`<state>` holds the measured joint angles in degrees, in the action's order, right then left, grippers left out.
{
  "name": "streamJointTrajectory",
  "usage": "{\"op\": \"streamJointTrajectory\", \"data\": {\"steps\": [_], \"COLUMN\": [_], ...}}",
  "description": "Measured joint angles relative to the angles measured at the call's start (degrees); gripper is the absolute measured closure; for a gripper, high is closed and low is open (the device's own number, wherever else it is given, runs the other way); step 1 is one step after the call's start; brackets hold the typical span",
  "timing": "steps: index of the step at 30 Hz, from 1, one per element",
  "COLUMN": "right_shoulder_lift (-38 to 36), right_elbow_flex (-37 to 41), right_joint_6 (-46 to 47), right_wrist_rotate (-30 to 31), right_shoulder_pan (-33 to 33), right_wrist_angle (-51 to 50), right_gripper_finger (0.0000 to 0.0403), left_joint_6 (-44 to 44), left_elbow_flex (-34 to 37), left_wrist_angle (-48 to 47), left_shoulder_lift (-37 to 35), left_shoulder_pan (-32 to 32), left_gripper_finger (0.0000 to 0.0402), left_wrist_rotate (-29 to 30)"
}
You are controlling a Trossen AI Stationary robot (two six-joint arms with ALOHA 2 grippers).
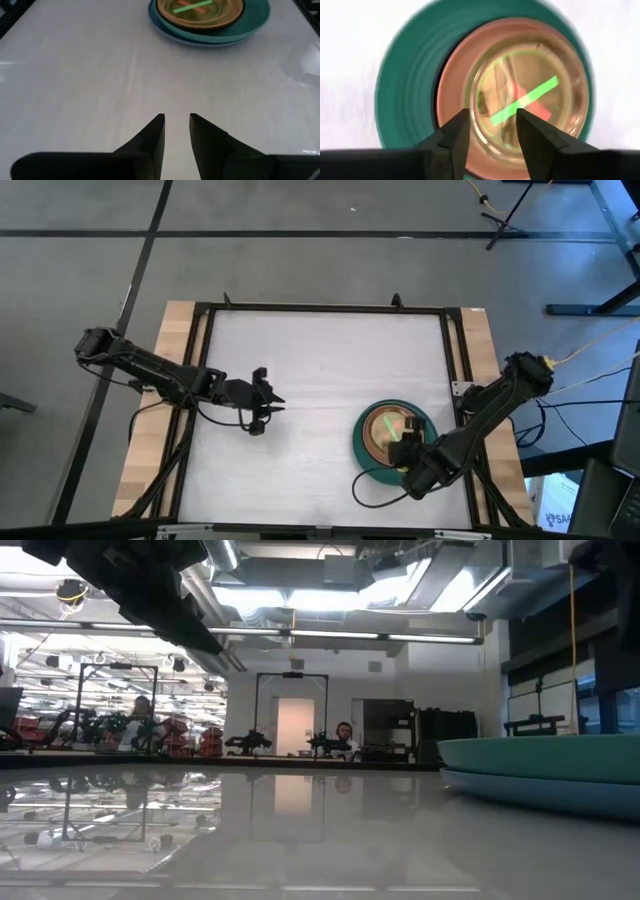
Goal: Stack plastic plates
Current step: Stack the light green plate on top of the light pink plate, then return to Home Position
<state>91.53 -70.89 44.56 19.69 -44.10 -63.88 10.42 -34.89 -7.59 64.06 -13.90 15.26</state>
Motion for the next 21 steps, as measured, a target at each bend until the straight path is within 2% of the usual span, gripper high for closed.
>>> {"op": "streamJointTrajectory", "data": {"steps": [5, 11, 16, 21], "right_shoulder_lift": [-1.76, -3.74, -11.71, -25.26], "right_elbow_flex": [-0.27, 0.67, 9.06, 22.44], "right_joint_6": [-6.50, -14.94, -22.99, -31.20], "right_wrist_rotate": [7.30, 10.20, 7.21, 5.78], "right_shoulder_pan": [-0.11, 2.25, 7.40, 12.78], "right_wrist_angle": [1.12, 3.23, 15.28, 32.12], "right_gripper_finger": [0.0234, 0.0233, 0.0233, 0.0233], "left_joint_6": [-2.82, -7.77, -11.32, -12.22], "left_elbow_flex": [0.05, 0.08, 1.87, 8.56], "left_wrist_angle": [4.92, 9.17, 10.61, 17.21], "left_shoulder_lift": [2.04, 5.02, 1.85, -5.40], "left_shoulder_pan": [-1.44, -2.48, -0.33, 1.92], "left_gripper_finger": [0.0318, 0.0318, 0.0321, 0.0334], "left_wrist_rotate": [-0.16, -0.34, -3.90, -4.39]}}
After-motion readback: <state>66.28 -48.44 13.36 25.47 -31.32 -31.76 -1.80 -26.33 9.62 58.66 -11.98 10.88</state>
